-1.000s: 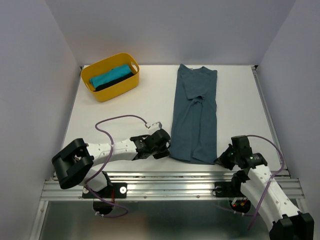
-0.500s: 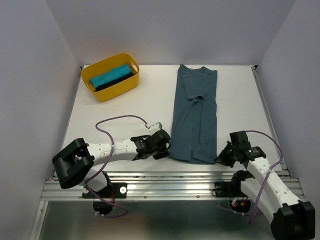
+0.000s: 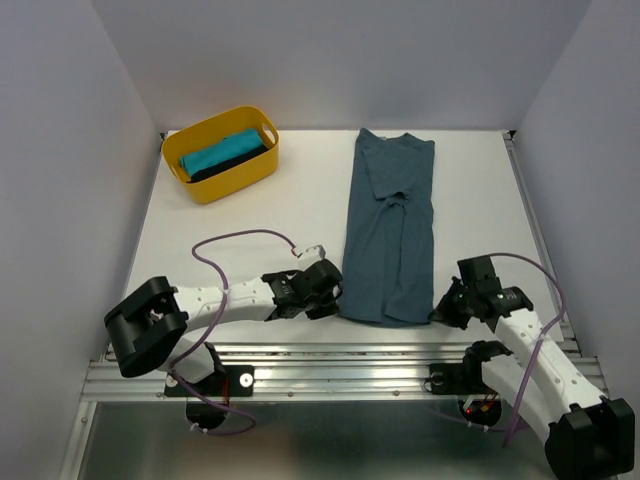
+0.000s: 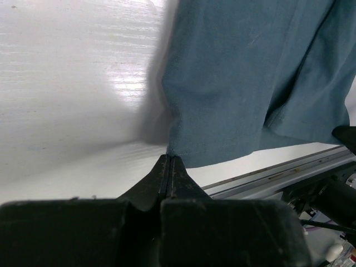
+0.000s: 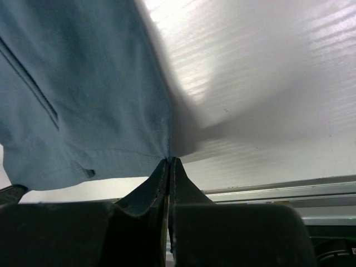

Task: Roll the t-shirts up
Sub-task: Roll the T-shirt to the center of the board.

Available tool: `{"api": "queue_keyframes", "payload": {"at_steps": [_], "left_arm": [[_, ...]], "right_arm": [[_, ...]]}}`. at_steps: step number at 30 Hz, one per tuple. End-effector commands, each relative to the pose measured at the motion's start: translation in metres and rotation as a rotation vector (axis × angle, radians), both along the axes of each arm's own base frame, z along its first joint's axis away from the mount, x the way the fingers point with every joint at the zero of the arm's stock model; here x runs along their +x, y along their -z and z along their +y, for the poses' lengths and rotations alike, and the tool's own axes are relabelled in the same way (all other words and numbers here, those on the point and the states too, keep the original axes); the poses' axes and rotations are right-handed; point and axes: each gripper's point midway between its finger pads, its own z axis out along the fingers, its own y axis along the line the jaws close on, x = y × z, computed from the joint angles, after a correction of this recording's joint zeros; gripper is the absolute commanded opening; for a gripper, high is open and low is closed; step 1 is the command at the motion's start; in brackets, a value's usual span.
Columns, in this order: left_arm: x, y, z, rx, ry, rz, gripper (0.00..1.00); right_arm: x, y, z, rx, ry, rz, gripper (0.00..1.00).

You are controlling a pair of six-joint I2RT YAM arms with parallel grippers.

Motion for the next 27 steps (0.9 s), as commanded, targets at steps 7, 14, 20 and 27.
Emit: {"api": "queue_keyframes", "payload": {"at_steps": [7, 14, 20, 27], "left_arm": [[0.014, -0.028, -0.009, -0.009, 0.009, -0.081, 0.0], [0.018, -0.039, -0.01, -0.003, 0.024, -0.111, 0.0], [0.018, -0.05, -0.017, -0.029, 0.047, -0.115, 0.0], [0.031, -0.062, -0.023, -0.005, 0.048, -0.14, 0.0]], "right_arm": [[0.021, -0.019, 0.0, -0.03, -0.024, -0.083, 0.01], [0.026, -0.02, 0.003, -0.04, -0.029, -0.092, 0.01], [0.037, -0.034, 0.004, -0.053, -0.039, -0.111, 0.01], [0.055, -0.055, 0.002, -0.074, -0.009, -0.159, 0.01]]}}
